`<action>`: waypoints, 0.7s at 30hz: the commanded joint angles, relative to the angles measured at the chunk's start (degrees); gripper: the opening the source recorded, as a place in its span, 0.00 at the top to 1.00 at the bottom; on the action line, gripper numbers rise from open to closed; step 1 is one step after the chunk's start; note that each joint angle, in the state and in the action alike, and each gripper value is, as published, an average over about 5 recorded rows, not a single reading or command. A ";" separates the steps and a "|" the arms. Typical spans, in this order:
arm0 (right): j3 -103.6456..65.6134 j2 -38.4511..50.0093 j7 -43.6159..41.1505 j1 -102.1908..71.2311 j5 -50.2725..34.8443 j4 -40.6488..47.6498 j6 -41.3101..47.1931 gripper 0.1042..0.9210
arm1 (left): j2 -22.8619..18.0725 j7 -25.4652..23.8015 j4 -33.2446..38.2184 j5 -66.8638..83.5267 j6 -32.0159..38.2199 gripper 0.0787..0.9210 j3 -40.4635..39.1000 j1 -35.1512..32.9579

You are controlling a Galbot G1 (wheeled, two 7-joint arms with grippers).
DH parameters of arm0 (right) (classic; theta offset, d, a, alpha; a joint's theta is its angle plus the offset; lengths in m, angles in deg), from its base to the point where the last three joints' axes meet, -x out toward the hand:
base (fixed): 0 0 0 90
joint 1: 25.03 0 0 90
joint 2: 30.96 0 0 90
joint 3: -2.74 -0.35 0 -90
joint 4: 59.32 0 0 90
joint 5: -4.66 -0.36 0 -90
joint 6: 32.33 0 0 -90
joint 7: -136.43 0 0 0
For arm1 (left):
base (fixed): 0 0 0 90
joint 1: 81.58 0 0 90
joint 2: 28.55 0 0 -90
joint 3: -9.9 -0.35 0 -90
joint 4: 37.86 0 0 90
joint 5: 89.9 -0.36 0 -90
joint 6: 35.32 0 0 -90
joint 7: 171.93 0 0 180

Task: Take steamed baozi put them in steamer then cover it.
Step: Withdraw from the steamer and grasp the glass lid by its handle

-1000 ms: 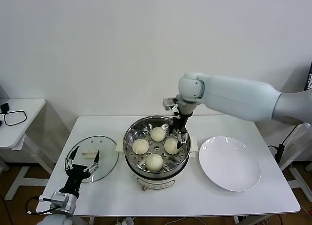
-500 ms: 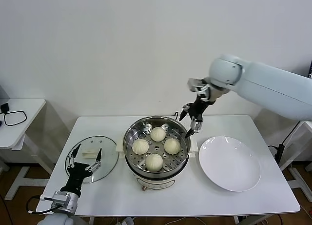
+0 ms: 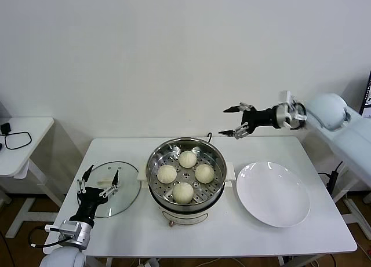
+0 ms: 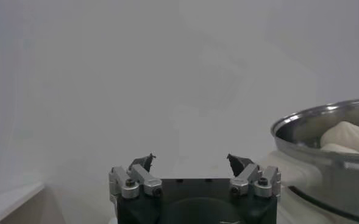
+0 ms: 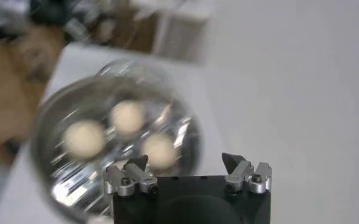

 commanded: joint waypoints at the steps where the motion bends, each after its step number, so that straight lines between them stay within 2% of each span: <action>1: -41.02 -3.13 31.47 -46.23 -2.12 -12.60 -10.98 0.12 | 0.25 1.55 -0.92 0.52 1.90 0.12 -0.68 1.22; 10: -51.80 -20.58 39.45 -66.11 6.09 -22.73 -17.00 0.12 | 0.49 2.72 -1.73 0.50 4.18 0.12 -1.96 1.48; 15: -51.28 -27.83 42.46 -71.53 13.51 -24.17 -23.82 0.12 | 0.74 2.29 -1.78 0.38 4.85 0.12 -2.33 1.33; 21: -50.26 -33.94 43.44 -77.51 16.56 -24.64 -28.79 0.12 | 0.89 2.40 -2.01 -3.22 7.99 0.12 -2.96 0.20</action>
